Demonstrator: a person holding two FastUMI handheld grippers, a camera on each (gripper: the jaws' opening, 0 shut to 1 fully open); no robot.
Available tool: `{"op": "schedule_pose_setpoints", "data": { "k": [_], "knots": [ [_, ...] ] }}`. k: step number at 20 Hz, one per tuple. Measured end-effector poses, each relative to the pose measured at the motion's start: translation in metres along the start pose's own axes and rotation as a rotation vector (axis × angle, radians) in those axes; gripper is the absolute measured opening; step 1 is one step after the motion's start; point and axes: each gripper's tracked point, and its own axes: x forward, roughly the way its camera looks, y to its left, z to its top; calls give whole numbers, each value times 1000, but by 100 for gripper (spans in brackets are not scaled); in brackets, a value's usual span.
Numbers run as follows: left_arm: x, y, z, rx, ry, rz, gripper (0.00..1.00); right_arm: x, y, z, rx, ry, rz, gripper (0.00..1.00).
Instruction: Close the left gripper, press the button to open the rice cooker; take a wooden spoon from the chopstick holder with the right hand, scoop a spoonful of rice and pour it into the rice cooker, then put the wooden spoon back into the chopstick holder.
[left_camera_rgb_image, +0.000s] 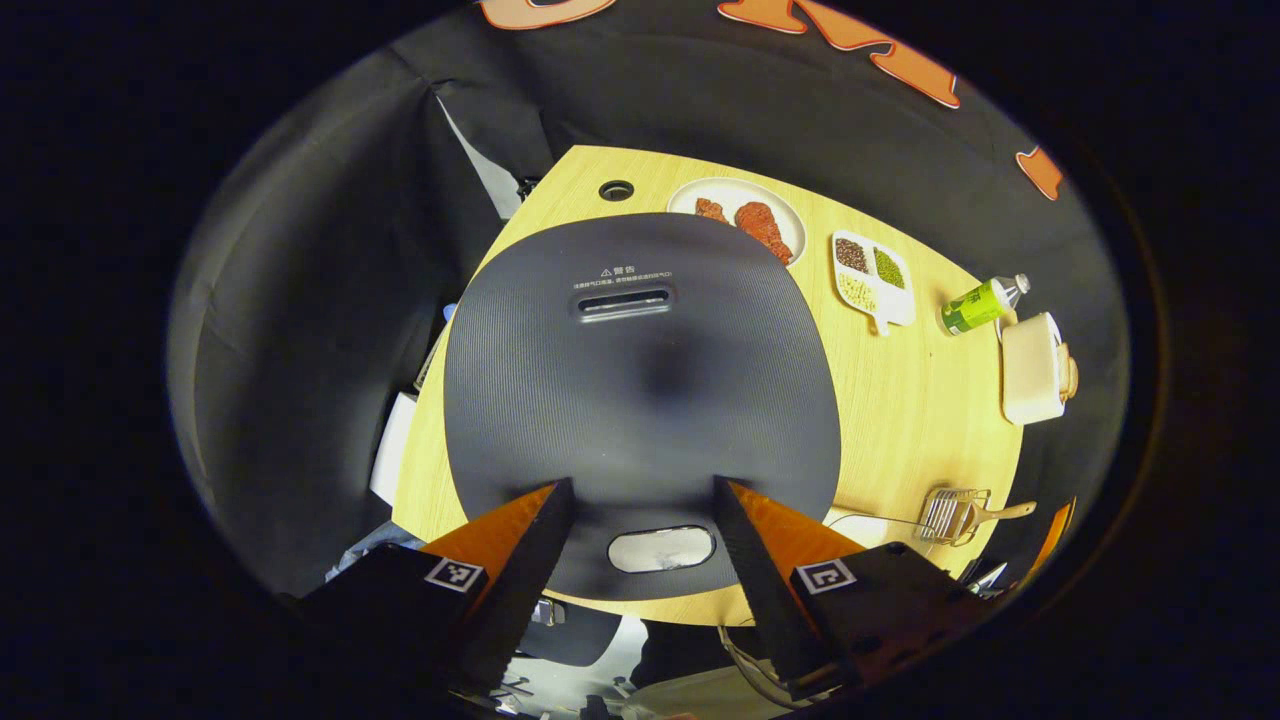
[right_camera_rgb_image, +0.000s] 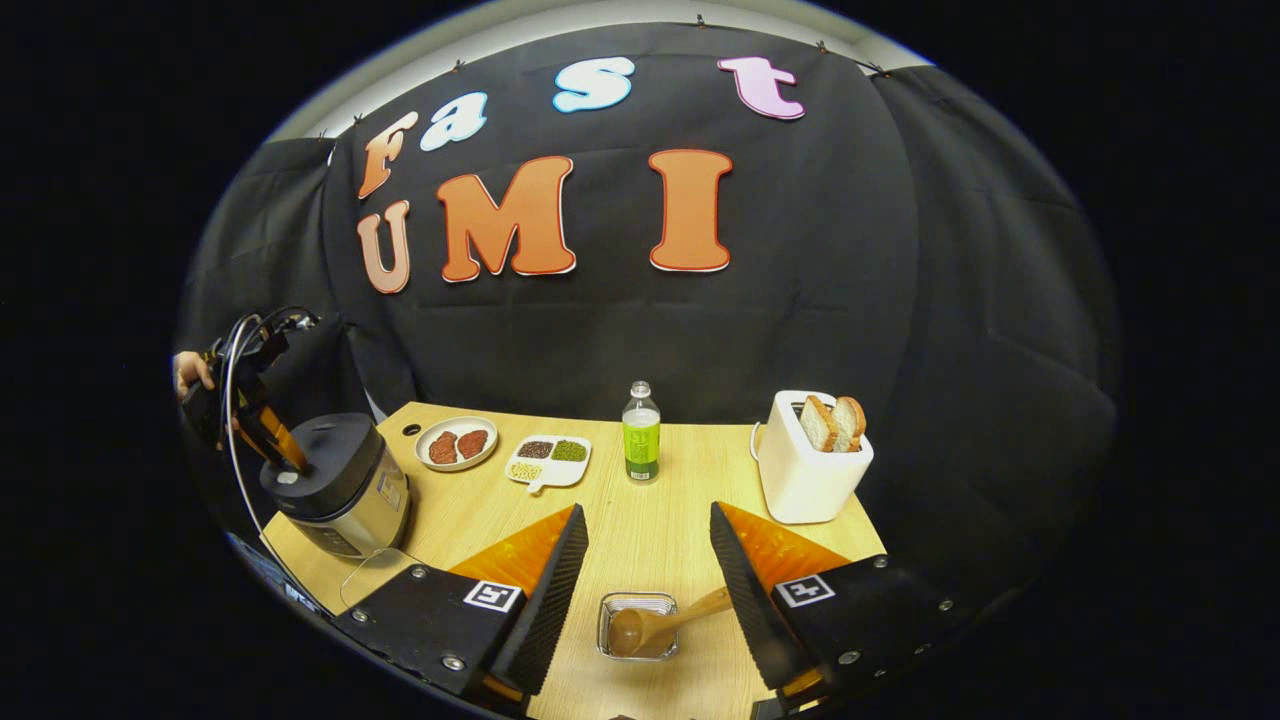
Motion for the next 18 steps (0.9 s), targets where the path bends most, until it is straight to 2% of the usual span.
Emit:
{"op": "schedule_pose_setpoints", "data": {
  "k": [6, 10, 16, 18],
  "knots": [
    [5, -1, -2, 0, 26, 10, 97, 4, 7, -6, -1, 14, 14, 78],
    [4, -5, -4, 54, 3, -4, 98, 10, 25, -3, -15, 10, 61, 77],
    [4, -3, -1, 185, -186, -59, 96, 15, 49, 11, -54, -24, 125, 77],
    [-1, -3, -1, 176, -264, -66, 92, 15, 48, 14, -73, -39, 126, 77]
  ]
}}
